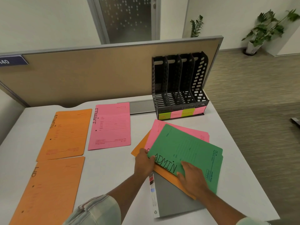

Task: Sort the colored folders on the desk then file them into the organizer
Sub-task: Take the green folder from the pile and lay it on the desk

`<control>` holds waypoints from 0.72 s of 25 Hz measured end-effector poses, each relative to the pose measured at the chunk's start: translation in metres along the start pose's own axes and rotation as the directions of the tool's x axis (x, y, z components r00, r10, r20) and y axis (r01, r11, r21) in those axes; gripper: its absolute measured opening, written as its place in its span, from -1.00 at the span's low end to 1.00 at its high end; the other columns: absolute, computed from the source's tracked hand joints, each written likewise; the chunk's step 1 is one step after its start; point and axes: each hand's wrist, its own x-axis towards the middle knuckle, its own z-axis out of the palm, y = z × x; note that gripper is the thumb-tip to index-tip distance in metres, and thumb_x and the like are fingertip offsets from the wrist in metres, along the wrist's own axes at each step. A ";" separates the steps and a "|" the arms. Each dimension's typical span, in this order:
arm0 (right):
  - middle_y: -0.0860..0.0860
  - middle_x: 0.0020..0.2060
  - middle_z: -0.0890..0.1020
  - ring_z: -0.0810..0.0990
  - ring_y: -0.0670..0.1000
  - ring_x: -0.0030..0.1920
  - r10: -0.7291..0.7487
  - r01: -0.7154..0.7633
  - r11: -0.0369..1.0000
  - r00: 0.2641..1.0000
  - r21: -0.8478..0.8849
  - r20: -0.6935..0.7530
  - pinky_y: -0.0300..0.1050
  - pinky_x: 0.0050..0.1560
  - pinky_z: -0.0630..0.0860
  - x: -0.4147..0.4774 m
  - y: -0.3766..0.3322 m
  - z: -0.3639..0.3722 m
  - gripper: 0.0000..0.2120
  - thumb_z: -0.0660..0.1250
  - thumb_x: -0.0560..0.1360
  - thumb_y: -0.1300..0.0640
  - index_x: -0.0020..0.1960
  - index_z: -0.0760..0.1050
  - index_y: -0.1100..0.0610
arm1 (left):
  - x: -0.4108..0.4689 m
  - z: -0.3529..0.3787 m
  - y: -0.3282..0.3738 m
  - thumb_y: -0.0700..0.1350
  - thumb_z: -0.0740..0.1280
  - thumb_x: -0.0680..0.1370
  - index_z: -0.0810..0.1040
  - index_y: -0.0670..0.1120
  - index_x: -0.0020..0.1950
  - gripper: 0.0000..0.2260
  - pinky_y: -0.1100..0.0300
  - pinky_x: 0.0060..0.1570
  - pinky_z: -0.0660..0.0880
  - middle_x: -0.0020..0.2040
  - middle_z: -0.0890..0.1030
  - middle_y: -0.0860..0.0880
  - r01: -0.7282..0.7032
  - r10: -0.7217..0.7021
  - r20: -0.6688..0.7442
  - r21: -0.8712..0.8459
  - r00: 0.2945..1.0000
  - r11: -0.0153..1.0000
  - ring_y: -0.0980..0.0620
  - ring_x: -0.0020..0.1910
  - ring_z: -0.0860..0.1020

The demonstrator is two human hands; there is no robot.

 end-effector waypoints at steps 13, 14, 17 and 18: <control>0.00 0.15 0.72 0.69 -0.04 0.06 -0.031 0.095 0.950 0.977 0.298 -0.211 -0.07 0.18 0.59 -0.004 0.009 -0.018 -0.59 0.13 0.59 0.01 0.22 0.67 0.11 | -0.059 0.062 0.036 -0.31 0.34 0.66 0.52 -0.14 0.26 -0.80 -0.02 0.01 0.71 0.12 0.72 -0.17 0.337 -0.063 0.385 -0.703 0.921 0.626 -0.10 0.00 0.76; 0.00 0.18 0.70 0.67 -0.05 0.11 -0.032 0.098 0.942 0.978 0.322 -0.206 -0.15 0.22 0.55 -0.004 0.008 -0.021 -0.60 0.14 0.58 0.04 0.23 0.66 0.12 | -0.062 0.064 0.039 -0.32 0.30 0.67 0.50 -0.11 0.31 -0.76 -0.04 0.01 0.72 0.16 0.73 -0.17 0.334 -0.038 0.394 -0.719 0.918 0.609 -0.11 0.04 0.76; 0.00 0.25 0.66 0.61 -0.06 0.24 -0.028 0.104 0.917 0.980 0.384 -0.199 -0.24 0.33 0.42 0.000 0.002 -0.030 -0.60 0.16 0.58 0.04 0.27 0.65 0.13 | -0.059 0.059 0.039 -0.32 0.23 0.70 0.49 -0.07 0.36 -0.72 -0.10 -0.02 0.72 0.21 0.71 -0.19 0.292 -0.034 0.345 -0.733 0.938 0.614 -0.15 0.09 0.75; 0.00 0.26 0.66 0.61 -0.05 0.26 -0.028 0.106 0.913 0.980 0.394 -0.199 -0.20 0.36 0.42 0.004 -0.001 -0.032 -0.60 0.17 0.58 0.03 0.27 0.64 0.13 | -0.056 0.054 0.037 -0.31 0.22 0.69 0.49 -0.05 0.36 -0.71 -0.11 -0.02 0.73 0.23 0.70 -0.18 0.267 -0.038 0.317 -0.719 0.947 0.642 -0.16 0.10 0.74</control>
